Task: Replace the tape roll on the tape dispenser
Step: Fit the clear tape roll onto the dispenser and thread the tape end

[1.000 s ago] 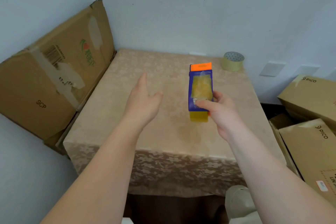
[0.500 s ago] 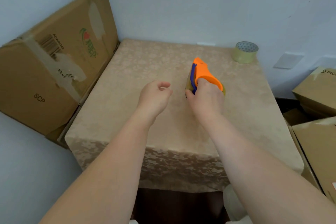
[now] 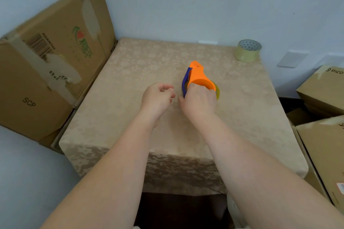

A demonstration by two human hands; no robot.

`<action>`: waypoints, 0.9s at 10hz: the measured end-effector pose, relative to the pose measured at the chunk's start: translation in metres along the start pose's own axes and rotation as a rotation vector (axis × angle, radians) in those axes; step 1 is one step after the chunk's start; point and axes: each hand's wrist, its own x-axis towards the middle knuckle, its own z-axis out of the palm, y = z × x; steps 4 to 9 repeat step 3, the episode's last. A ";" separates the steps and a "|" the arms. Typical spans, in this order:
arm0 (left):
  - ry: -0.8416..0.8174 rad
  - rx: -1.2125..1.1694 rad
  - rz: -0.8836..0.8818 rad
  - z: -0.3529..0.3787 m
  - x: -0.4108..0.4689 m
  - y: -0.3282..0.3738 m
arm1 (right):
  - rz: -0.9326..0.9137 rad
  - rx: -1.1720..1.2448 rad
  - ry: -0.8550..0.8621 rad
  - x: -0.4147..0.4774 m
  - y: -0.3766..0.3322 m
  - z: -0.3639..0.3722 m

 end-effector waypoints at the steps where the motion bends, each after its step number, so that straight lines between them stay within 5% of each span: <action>1: -0.031 -0.015 -0.009 -0.001 -0.006 0.003 | -0.023 -0.022 -0.029 -0.003 0.002 -0.003; 9: -0.057 -0.003 -0.013 -0.011 -0.022 0.005 | -0.053 0.013 -0.009 -0.015 0.004 -0.030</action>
